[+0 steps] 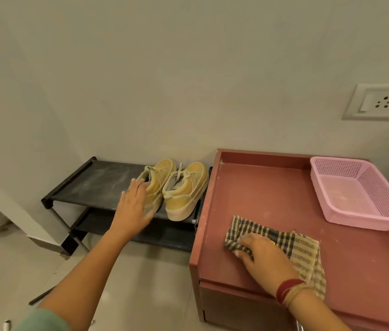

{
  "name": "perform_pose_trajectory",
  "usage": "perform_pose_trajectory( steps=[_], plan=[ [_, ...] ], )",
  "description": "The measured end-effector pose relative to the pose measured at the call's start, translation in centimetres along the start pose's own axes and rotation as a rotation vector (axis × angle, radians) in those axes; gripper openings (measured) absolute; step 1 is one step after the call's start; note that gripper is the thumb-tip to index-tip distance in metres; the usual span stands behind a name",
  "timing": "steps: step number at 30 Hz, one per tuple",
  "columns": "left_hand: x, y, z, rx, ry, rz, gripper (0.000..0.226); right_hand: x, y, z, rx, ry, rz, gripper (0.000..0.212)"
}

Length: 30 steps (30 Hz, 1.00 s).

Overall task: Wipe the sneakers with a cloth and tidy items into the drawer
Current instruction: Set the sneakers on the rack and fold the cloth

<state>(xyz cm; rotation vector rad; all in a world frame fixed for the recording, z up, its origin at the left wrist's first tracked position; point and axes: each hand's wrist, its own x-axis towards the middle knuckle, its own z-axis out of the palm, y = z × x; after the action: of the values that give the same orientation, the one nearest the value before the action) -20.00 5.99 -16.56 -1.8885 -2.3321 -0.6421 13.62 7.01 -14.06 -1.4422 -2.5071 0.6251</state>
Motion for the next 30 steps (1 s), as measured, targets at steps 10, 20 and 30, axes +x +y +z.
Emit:
perform_pose_trajectory(
  steps=[10, 20, 30],
  plan=[
    [-7.2, 17.5, -5.0, -0.442, 0.143, 0.2, 0.053, -3.4, 1.3, -4.8, 1.012, 0.353, 0.098, 0.022],
    [-9.2, 22.0, -3.3, -0.817, -0.292, 0.216, 0.052, -6.6, 2.5, -8.2, 1.505, 0.256, 0.162, 0.021],
    [-8.2, 24.8, -1.5, -1.09, -0.382, 0.185, 0.03, -4.4, 2.3, -6.6, 1.36, 0.321, 0.275, 0.009]
  ],
)
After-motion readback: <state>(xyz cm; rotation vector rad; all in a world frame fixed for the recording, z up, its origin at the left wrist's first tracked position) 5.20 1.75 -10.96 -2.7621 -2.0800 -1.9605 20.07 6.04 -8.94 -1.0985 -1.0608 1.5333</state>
